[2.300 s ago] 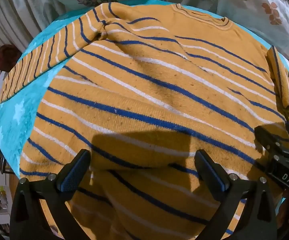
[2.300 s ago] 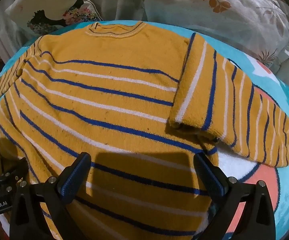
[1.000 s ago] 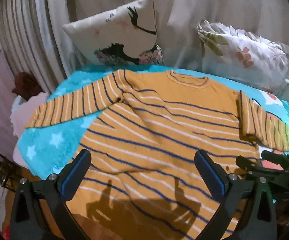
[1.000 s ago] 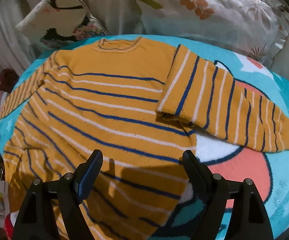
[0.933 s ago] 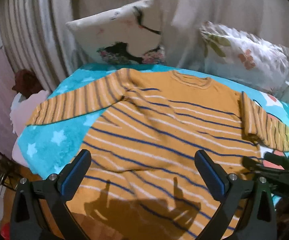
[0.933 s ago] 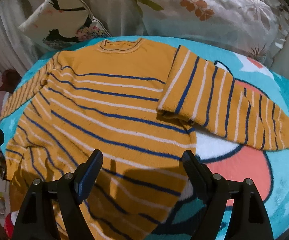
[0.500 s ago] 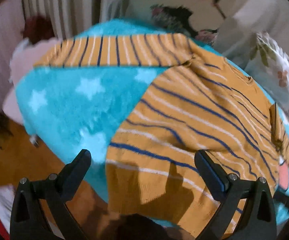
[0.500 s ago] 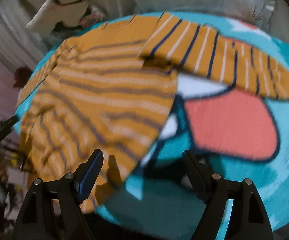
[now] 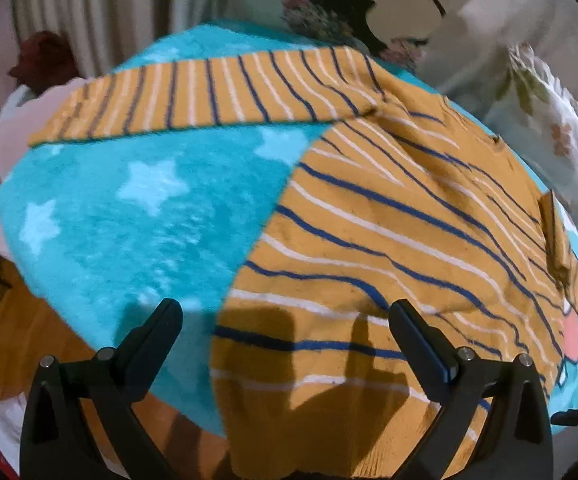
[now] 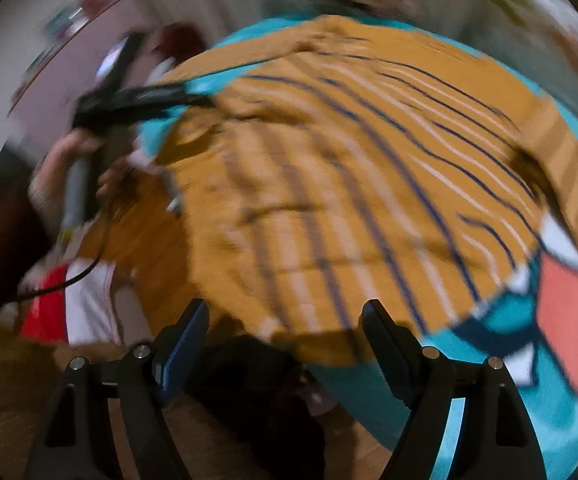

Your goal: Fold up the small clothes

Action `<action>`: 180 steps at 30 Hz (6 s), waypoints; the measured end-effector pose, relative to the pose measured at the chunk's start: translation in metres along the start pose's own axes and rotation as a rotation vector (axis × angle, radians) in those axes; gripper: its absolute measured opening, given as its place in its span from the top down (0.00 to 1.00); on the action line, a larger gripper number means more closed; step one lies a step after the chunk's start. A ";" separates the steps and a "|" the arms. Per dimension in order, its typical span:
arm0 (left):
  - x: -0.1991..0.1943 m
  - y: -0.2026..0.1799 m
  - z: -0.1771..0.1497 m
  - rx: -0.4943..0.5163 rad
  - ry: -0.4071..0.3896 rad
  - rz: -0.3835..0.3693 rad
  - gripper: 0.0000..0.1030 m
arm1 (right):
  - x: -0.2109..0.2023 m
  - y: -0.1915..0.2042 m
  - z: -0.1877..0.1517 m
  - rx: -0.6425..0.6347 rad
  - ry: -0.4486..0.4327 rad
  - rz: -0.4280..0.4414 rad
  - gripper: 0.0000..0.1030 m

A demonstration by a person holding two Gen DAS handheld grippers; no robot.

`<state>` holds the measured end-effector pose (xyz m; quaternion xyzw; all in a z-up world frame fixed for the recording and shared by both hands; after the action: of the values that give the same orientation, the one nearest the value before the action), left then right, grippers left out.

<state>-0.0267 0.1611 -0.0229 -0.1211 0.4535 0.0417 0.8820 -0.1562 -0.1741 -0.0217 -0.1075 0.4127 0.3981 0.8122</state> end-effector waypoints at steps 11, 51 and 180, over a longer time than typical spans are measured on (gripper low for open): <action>0.016 -0.021 -0.002 0.131 0.121 0.008 0.79 | 0.075 0.051 -0.002 -0.462 0.091 -0.203 0.73; -0.102 -0.086 -0.023 -0.049 -0.023 -0.116 0.49 | -0.078 -0.342 -0.033 1.094 -0.423 -0.432 0.60; 0.038 -0.236 0.063 0.053 0.098 -0.446 0.41 | -0.035 -0.216 0.071 0.796 -0.326 -0.475 0.51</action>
<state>0.0885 -0.0527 0.0233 -0.1971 0.4585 -0.1722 0.8493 0.0321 -0.2999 0.0170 0.1840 0.3645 0.0247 0.9125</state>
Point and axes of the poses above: each gripper's, at about its wrist camera, not at the fingertips, and x roughly the way its jaws point, y to its left, z to its top, the point moved 1 cm from there along x, roughly the way its jaws point, and after that the axes turned 8 degrees about -y, right-handed, at the moved point
